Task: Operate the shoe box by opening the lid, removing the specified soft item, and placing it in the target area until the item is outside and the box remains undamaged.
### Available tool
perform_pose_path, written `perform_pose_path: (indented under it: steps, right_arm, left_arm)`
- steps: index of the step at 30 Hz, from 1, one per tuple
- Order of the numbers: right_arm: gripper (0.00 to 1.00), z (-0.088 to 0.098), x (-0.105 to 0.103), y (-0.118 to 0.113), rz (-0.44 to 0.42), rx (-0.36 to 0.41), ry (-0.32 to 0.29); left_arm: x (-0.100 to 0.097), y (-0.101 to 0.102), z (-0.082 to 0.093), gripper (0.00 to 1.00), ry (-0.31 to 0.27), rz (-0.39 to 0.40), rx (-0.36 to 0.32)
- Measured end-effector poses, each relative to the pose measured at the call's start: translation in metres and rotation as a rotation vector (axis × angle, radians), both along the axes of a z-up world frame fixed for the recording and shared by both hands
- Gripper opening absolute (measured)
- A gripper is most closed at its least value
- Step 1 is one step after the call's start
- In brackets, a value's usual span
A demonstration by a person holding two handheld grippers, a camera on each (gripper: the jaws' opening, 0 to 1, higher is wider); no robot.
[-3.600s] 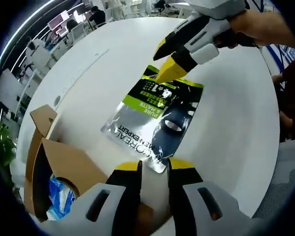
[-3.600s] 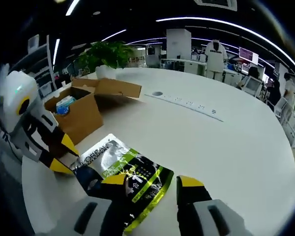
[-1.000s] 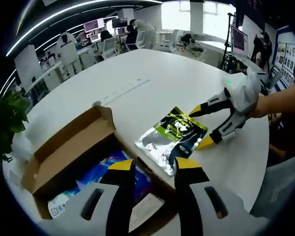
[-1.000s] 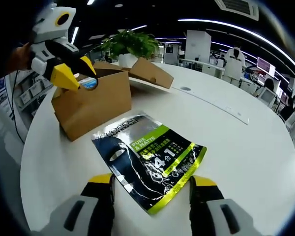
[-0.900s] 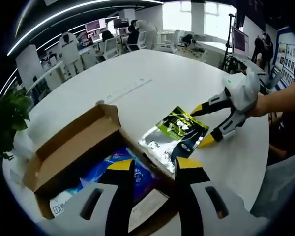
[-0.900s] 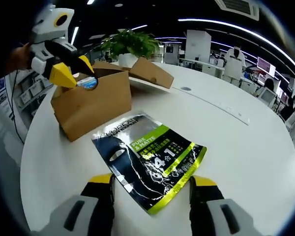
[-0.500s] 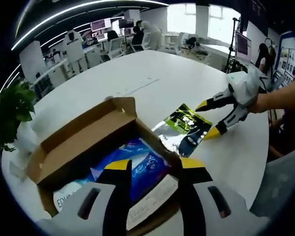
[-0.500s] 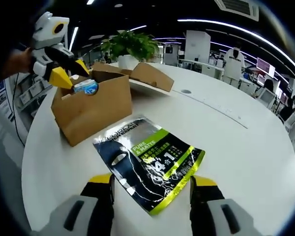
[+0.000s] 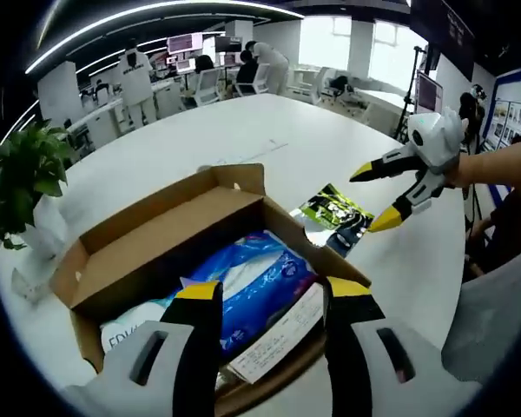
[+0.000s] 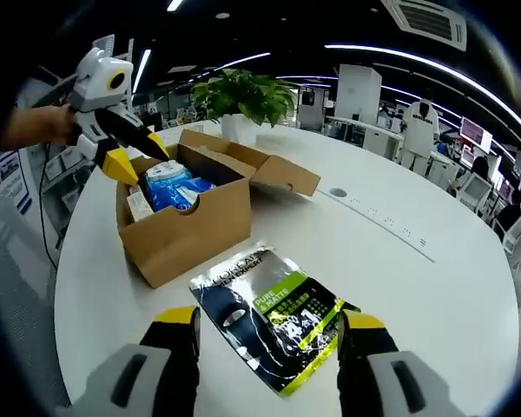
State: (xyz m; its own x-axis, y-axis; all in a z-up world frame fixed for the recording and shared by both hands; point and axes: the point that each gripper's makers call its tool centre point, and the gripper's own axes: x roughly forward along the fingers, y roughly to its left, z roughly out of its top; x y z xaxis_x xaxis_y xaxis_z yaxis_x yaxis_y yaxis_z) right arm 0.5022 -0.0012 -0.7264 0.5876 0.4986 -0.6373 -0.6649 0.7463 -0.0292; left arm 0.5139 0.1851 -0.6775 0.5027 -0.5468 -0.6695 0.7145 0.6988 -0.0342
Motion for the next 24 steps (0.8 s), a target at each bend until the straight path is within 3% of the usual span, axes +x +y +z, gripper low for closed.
perform_pose_path:
  steps: [8, 24]
  right_arm:
    - [0.65, 0.021, 0.003, 0.025, 0.055, -0.017, -0.025]
    - [0.71, 0.048, 0.018, 0.084, 0.160, -0.021, -0.060]
  left_arm:
    - [0.000, 0.032, 0.003, 0.50, -0.008, 0.023, 0.017]
    - [0.007, 0.080, 0.015, 0.56, -0.028, 0.042, 0.025]
